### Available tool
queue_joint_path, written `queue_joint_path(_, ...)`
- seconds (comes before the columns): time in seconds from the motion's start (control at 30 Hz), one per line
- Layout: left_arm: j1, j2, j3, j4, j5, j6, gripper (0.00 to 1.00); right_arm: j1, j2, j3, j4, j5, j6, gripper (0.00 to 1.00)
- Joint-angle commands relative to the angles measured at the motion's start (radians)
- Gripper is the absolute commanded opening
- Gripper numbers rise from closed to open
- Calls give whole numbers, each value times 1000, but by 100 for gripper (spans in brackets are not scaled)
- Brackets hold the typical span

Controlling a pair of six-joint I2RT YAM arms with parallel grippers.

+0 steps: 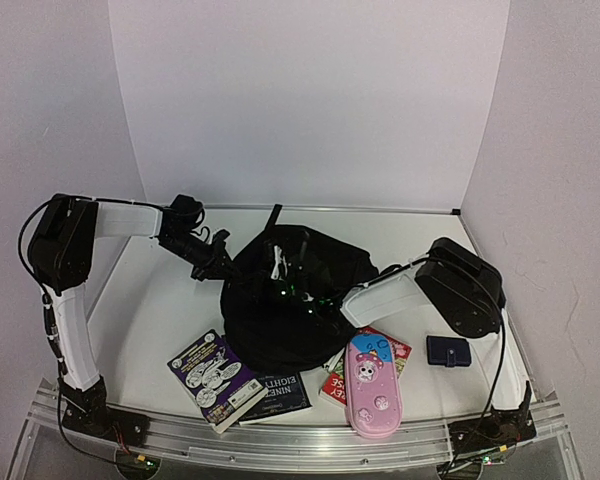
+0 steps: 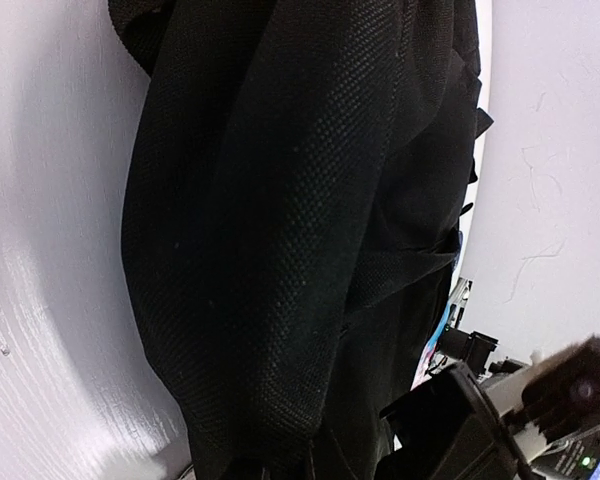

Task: Pack the student bag
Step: Unzip the student bag at the center of the board.

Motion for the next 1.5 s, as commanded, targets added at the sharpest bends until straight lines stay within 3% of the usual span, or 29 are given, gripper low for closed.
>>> queue_joint_path(0.0, 3, -18, 35, 1, 17, 35, 0, 41, -109, -1, -13, 6, -88, 0)
queue_joint_path(0.23, 21, -22, 42, -22, -12, 54, 0, 107, -172, -65, -37, 19, -146, 0)
queue_joint_path(0.77, 61, -10, 52, -28, -41, 85, 0, 206, -460, -379, -220, 201, -156, 0)
queue_joint_path(0.97, 63, -27, 41, -9, -33, 91, 1, 207, -461, -410, -264, 228, -145, 0)
queue_joint_path(1.03, 63, -39, 40, -11, -39, 93, 10, 208, -439, -388, -257, 219, -144, 0)
queue_joint_path(1.17, 61, -102, -1, -5, -68, 57, 50, 214, -402, -336, -230, 214, -142, 0)
queue_joint_path(1.23, 60, -157, -43, -1, -101, 18, 64, 217, -390, -321, -218, 214, -140, 0)
queue_joint_path(1.47, 14, -407, -273, 51, -225, -157, 80, 219, -355, -308, -180, 218, -135, 0)
